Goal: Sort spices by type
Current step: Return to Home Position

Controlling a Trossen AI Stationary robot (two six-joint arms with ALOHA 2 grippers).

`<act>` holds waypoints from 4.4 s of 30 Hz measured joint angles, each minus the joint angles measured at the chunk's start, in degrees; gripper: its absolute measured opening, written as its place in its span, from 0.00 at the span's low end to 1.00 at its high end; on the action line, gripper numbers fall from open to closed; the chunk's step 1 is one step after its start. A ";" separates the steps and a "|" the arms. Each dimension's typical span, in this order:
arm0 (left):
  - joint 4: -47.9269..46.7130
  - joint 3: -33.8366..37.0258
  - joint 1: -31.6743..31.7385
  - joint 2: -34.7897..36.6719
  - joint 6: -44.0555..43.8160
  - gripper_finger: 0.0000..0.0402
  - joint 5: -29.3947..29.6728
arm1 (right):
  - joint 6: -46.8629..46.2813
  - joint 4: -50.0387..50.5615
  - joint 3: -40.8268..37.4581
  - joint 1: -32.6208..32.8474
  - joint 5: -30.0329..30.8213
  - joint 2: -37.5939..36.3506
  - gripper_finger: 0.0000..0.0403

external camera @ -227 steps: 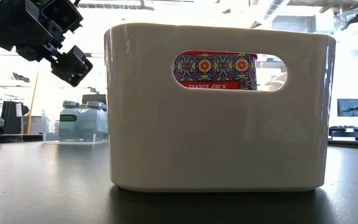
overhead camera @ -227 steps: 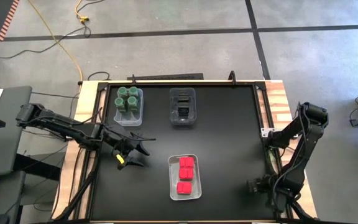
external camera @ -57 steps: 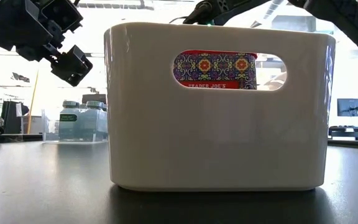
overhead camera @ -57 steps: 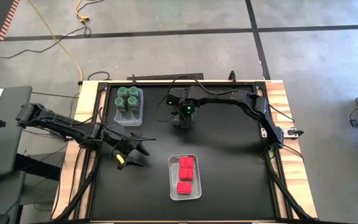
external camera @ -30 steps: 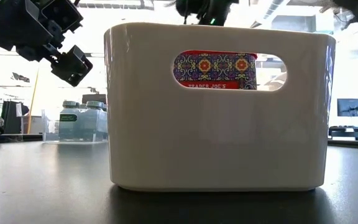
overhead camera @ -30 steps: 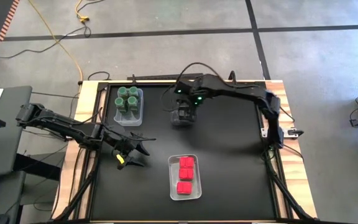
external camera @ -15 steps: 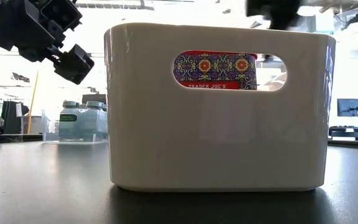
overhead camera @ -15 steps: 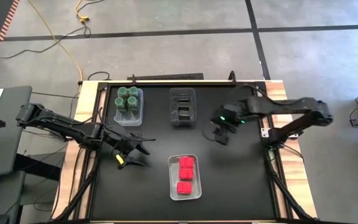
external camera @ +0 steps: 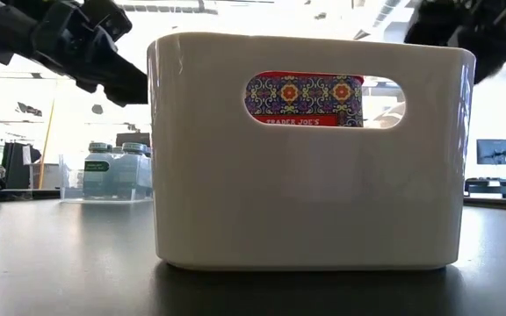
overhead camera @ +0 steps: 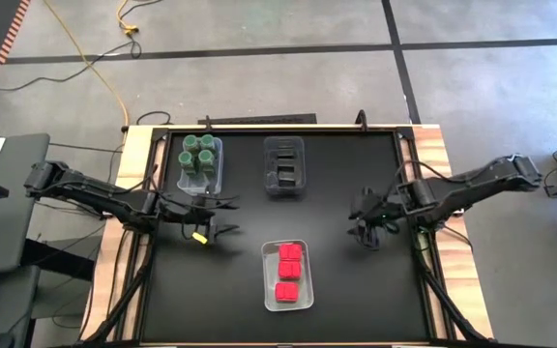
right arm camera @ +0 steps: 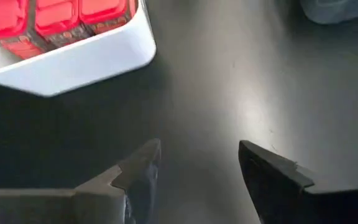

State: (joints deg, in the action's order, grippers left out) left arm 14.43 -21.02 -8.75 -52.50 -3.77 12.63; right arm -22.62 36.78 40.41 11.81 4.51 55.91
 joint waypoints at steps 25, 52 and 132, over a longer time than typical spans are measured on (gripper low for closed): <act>0.00 0.00 2.40 -0.01 -2.10 0.65 0.91 | 7.39 -55.33 -38.79 -10.86 -8.30 -26.74 0.61; -0.34 0.00 2.38 -0.01 -4.61 0.65 1.74 | 10.23 -41.15 -39.95 -9.27 -9.22 -55.81 0.61; -11.89 20.06 5.01 52.30 -2.73 0.65 0.04 | 12.12 -38.55 -39.90 -9.22 -9.05 -55.13 0.61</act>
State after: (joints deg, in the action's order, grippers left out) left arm 2.55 -0.95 -3.75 -0.20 -6.50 12.67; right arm -10.50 -1.77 0.51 2.59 -4.54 0.78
